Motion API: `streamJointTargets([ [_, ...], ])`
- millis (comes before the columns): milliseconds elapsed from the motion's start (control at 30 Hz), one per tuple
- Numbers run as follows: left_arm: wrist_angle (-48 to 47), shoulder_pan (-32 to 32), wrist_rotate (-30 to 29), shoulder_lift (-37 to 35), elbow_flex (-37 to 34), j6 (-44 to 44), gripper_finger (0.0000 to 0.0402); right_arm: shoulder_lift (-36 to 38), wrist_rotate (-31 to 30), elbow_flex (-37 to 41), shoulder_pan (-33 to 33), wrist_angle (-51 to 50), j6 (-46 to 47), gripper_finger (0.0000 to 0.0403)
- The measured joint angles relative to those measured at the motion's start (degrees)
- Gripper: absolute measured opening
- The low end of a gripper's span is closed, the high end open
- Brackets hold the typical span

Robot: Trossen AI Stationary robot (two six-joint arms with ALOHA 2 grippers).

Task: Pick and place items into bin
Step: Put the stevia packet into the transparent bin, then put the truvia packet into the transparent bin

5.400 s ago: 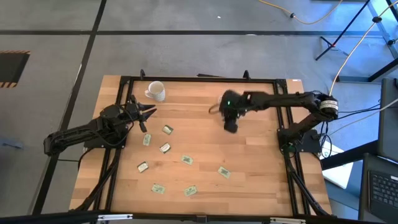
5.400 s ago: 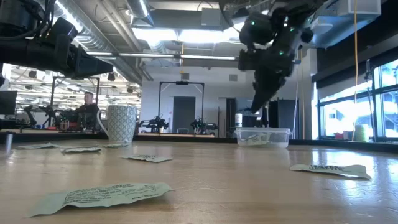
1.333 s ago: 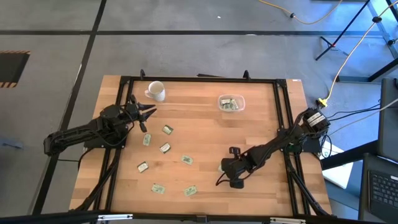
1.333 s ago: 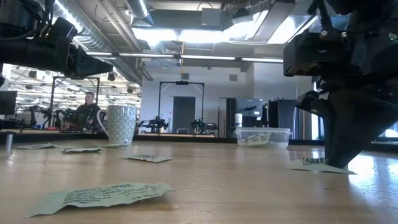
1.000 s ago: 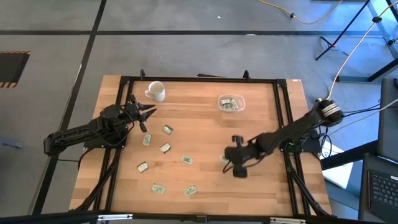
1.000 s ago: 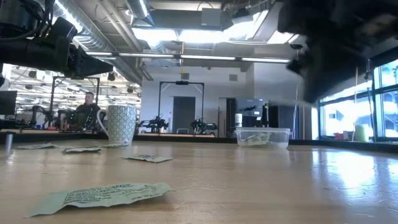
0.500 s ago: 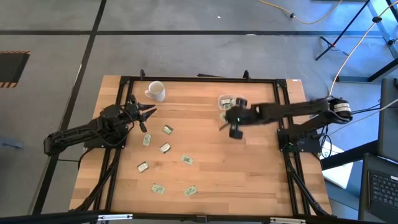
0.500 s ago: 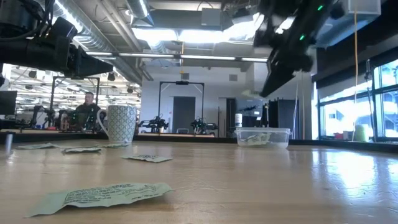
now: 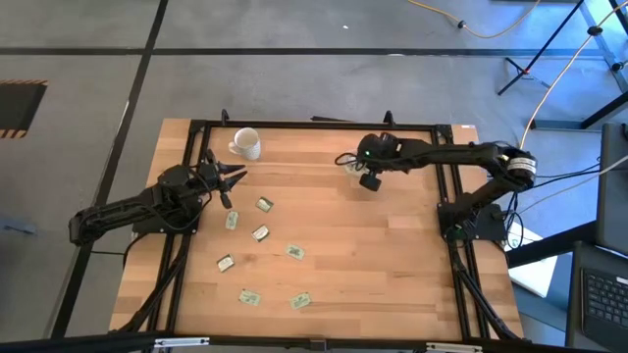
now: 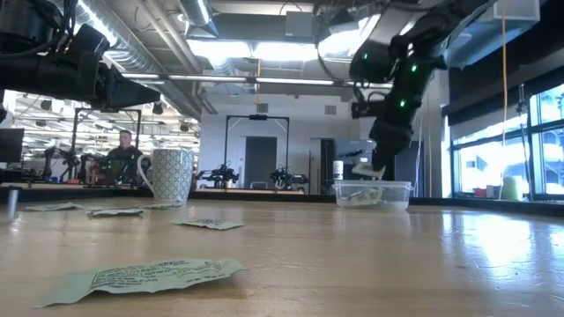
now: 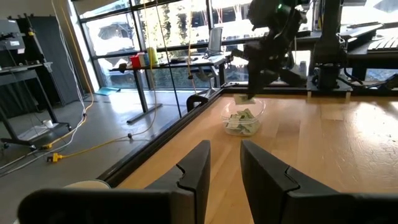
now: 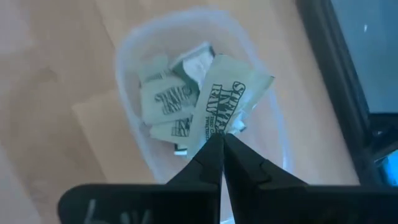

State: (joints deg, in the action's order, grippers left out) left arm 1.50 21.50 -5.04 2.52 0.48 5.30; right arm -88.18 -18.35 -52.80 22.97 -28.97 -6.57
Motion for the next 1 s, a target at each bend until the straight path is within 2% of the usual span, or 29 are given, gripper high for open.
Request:
streamJointTargets([
  [300,0.00,-0.01,0.00,-0.02,0.00,0.00,0.0082,-3.98,0.02,0.00,1.26,0.04,0.07,0.0022],
  [600,0.21,-0.02,2.10,0.01,0.02,0.00,0.0082,-2.97,0.00,0.00,1.24,0.04,3.20,0.0108],
  [800,0.41,-0.01,2.40,-0.01,0.02,-0.06,0.0082,2.36,-0.01,0.00,0.88,0.56,13.18,0.0126],
  [1000,0.14,-0.01,6.37,0.01,0.02,-0.33,0.0083,10.50,2.74,-0.02,-1.62,0.50,15.09,0.0126],
])
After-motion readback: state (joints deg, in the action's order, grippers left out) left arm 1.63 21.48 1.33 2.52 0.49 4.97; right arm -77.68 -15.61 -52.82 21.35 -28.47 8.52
